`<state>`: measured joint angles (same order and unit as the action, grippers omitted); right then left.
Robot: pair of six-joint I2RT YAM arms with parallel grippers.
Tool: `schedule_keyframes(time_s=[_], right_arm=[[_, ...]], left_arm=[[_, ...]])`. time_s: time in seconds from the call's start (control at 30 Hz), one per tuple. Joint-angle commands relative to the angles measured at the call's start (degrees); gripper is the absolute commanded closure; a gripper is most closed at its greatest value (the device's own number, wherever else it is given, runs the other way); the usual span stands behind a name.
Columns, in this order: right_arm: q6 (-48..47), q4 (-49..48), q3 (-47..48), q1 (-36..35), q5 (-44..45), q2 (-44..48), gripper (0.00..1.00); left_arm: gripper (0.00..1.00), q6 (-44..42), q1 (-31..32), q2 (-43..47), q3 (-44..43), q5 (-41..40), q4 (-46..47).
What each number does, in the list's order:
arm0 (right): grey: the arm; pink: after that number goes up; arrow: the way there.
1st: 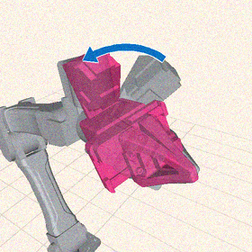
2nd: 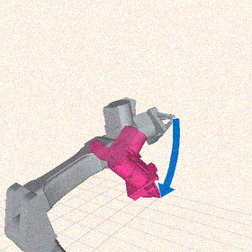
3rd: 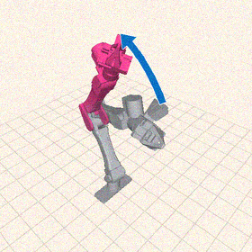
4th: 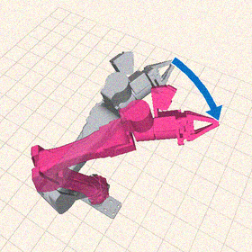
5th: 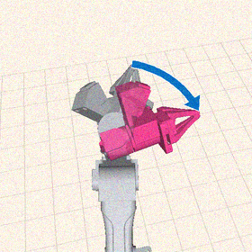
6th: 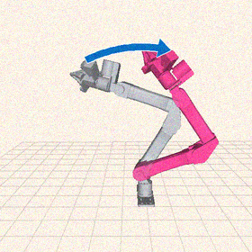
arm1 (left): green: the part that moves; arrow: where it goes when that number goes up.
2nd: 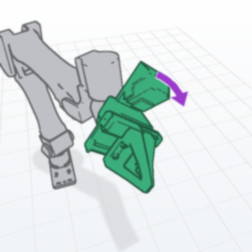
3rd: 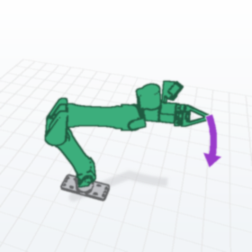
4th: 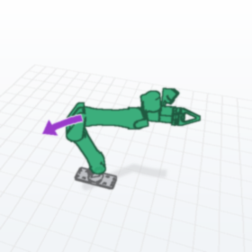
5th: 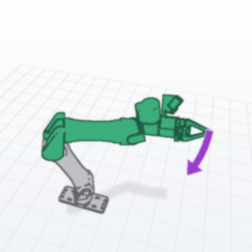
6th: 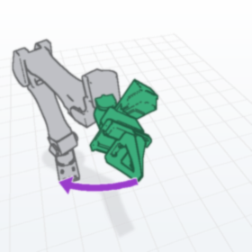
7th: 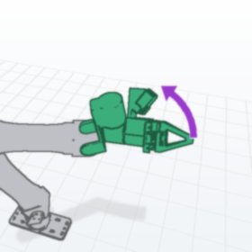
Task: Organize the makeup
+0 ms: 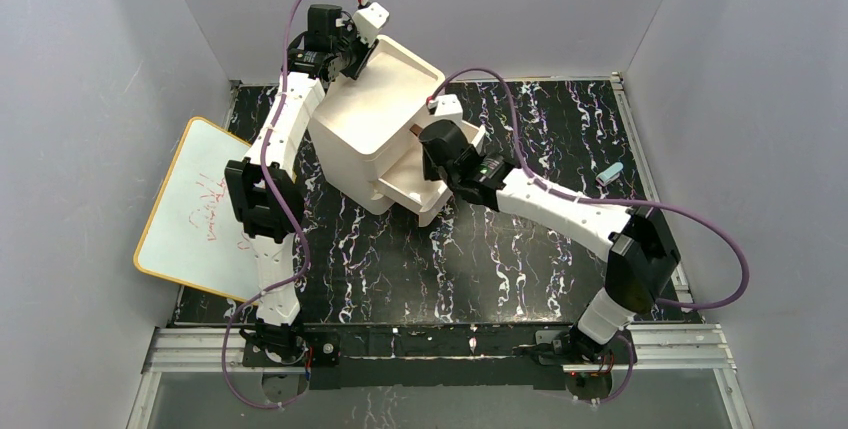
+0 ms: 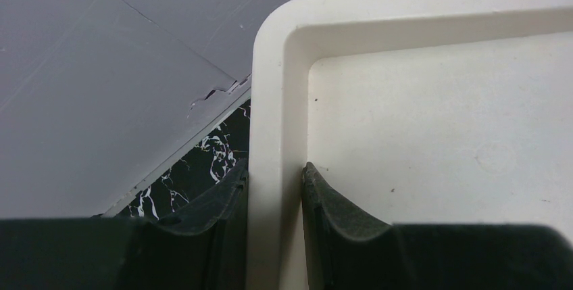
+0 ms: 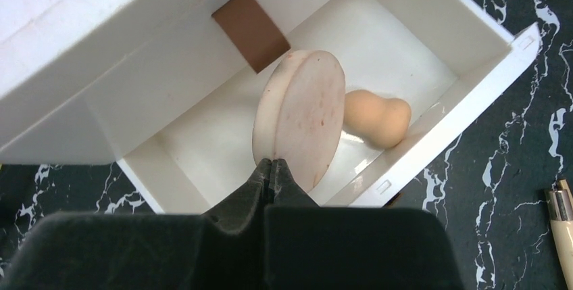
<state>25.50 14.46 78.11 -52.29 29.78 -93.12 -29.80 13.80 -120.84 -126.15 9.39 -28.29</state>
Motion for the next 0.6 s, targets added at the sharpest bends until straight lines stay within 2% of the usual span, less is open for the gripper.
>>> schedule_keyframes(time_s=[0.0, 0.1, 0.13, 0.27, 0.3, 0.37, 0.47, 0.57], right_arm=[[2.2, 3.8, 1.4, -2.1, -0.1, 0.0, 0.99], [3.2, 6.4, 1.2, -2.6, -0.7, -0.1, 0.99], [3.1, 7.1, 1.1, -2.7, -1.3, -0.2, 0.92], [2.2, 10.2, 2.0, -3.3, -2.6, -0.6, 0.32], [2.0, 10.7, 2.6, -3.4, -2.6, -0.7, 0.22], [1.3, 11.6, 3.8, -3.4, -1.8, -0.6, 0.14], [0.1, 10.5, 4.0, -3.4, 1.4, 2.2, 0.1], [-4.1, 1.6, -1.5, -3.4, 4.8, 9.7, 0.07]], left_arm=[[1.0, -1.7, 3.8, -3.9, 3.9, -0.6, -10.8], [1.0, -1.6, 3.8, -3.6, 4.3, -0.9, -10.5], [1.0, -1.6, 3.8, -3.5, 4.4, -1.0, -10.3], [1.0, -1.4, 3.8, -3.5, 4.4, -1.6, -10.1], [1.0, -1.3, 3.8, -3.5, 4.3, -1.6, -10.1], [1.0, -1.4, 3.8, -3.5, 4.4, -1.5, -10.1], [1.0, -1.6, 3.7, -3.1, 4.6, -1.1, -10.3], [1.0, -1.8, 3.8, -2.8, 4.7, -0.7, -10.3]])
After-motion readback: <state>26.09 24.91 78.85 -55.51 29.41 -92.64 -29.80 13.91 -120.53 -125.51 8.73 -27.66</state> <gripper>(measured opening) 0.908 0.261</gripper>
